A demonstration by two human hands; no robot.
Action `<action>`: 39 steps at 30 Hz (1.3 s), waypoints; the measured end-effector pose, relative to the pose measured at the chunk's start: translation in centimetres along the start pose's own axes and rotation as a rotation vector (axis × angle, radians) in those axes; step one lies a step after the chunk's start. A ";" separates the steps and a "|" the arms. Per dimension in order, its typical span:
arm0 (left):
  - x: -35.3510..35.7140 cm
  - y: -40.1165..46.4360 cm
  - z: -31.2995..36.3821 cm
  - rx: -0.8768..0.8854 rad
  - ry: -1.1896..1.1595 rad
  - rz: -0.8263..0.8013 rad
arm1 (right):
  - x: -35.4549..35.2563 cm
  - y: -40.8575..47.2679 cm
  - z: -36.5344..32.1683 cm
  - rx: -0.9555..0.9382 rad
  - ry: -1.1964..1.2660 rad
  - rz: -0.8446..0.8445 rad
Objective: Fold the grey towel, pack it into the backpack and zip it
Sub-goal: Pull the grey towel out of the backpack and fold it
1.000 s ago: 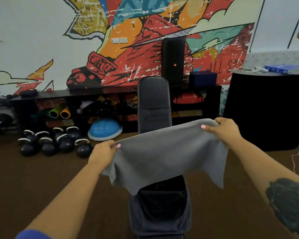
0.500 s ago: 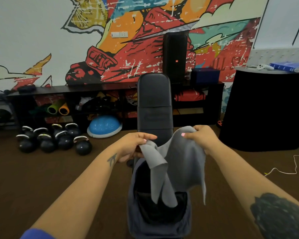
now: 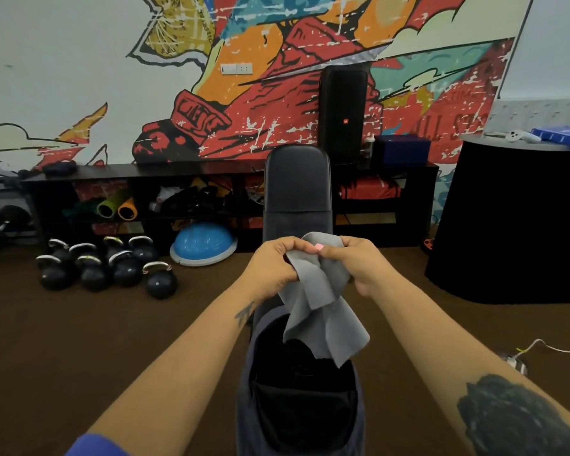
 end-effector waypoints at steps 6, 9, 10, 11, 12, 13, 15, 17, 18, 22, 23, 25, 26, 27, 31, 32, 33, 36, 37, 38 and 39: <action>-1.3 1.3 -0.7 0.016 0.157 0.017 | 1.7 0.4 -0.4 0.022 0.090 -0.145; -2.5 2.2 -0.6 0.039 0.326 0.042 | 2.0 0.5 -0.9 -0.034 0.035 -0.067; -2.9 2.4 -0.6 0.056 0.372 0.053 | 2.1 0.7 -1.1 -0.048 0.033 -0.045; -3.3 2.6 -0.7 0.077 0.419 0.051 | 2.3 0.8 -1.1 -0.055 0.030 -0.026; -3.5 2.8 -0.6 0.101 0.481 0.041 | 2.5 0.7 -1.3 -0.059 0.023 -0.009; -3.7 2.9 -0.4 0.126 0.551 0.029 | 2.8 0.6 -1.5 -0.062 0.014 0.007; -4.2 2.9 0.0 0.177 0.630 0.035 | 3.4 0.4 -1.7 -0.070 0.022 0.000; -4.6 3.0 0.1 0.223 0.585 0.043 | 4.1 0.2 -1.9 -0.066 0.057 -0.033; -4.8 3.1 0.1 0.224 0.520 0.050 | 4.4 0.1 -2.0 -0.061 0.067 -0.050; -4.9 2.9 -0.2 0.156 0.341 0.078 | 5.0 0.5 -2.2 -0.065 0.109 -0.054; -4.7 3.0 -0.1 0.158 0.327 0.075 | 4.8 0.6 -2.3 -0.075 0.108 -0.030; -4.4 3.0 0.1 0.174 0.290 0.062 | 4.7 0.6 -2.4 -0.084 0.103 0.009; -4.2 3.0 0.3 0.180 0.270 0.064 | 4.5 0.6 -2.4 -0.086 0.118 0.018; -4.1 3.1 0.4 0.188 0.261 0.072 | 4.2 0.5 -2.5 -0.085 0.143 0.018; -4.0 3.4 0.4 0.186 0.284 0.127 | 2.8 0.5 -2.3 -0.089 0.227 0.032; -3.9 3.4 0.3 0.170 0.290 0.136 | 2.5 0.5 -2.1 -0.089 0.226 0.051; -3.8 3.5 0.1 0.149 0.287 0.141 | 2.2 0.5 -2.0 -0.090 0.219 0.068; -3.1 3.7 -0.3 0.108 0.233 0.139 | 1.7 0.7 -1.7 -0.100 0.185 0.092; -2.8 3.7 -0.3 0.096 0.221 0.133 | 1.6 0.6 -1.8 -0.106 0.160 0.105; -2.5 3.8 -0.2 0.087 0.207 0.122 | 1.5 0.6 -1.8 -0.114 0.132 0.126; -2.3 3.8 -0.2 0.085 0.195 0.107 | 1.3 0.5 -1.9 -0.125 0.100 0.147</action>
Point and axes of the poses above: each hand's wrist, its own y-axis towards the middle knuckle, its own x-axis out of the palm, z = x × y, the point moved 7 cm from there along y, towards the middle knuckle, and after that the axes turned 13 degrees about x, right-handed, at the moved point
